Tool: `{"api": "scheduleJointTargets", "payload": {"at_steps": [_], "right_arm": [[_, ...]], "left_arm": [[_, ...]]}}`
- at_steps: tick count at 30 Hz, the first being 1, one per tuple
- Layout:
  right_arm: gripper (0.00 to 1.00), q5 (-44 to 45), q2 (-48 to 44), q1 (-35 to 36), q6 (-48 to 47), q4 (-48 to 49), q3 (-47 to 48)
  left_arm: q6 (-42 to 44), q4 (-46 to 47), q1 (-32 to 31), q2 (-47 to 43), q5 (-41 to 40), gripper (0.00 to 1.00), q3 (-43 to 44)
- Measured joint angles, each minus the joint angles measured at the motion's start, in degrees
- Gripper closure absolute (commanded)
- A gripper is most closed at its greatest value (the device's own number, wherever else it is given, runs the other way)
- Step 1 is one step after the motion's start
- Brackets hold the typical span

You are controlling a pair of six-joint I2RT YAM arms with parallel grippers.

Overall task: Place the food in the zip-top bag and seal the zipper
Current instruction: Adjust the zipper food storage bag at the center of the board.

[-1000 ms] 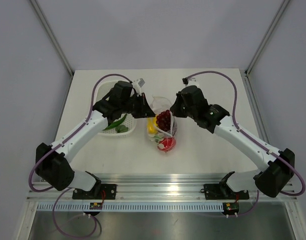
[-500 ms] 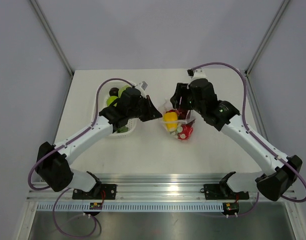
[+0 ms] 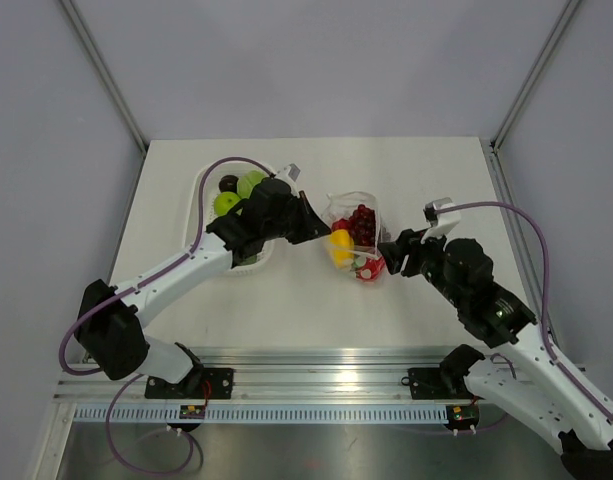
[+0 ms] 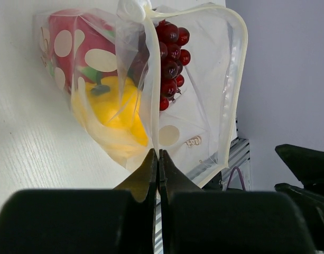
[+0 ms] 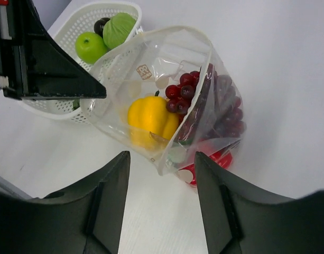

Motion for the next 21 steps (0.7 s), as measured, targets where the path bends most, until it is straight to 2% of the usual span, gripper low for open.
{"api": "scheduleJointTargets", "payload": {"at_steps": [6,15,17,21], "right_arm": [[0.43,-1.7,-7.1,0.0,-7.2,4.7,-10.1],[0.48,-1.9,1.2,2.0,-12.6,9.8,-11.0],[0.55,-1.9,2.5,2.4,-13.1,12.1,-11.5],[0.78,-1.4,4.9,2.6,-14.5,18.7,-12.9]], "left_arm": [[0.1,-1.4,0.0,0.7,-0.6,1.00,2.4],[0.1,-2.2,0.0,2.1,-1.0,1.00,5.0],[0.1,-2.3,0.0,2.1,-1.0,1.00,5.0],[0.1,-2.6,0.0,2.1,-1.0,1.00,5.0]]}}
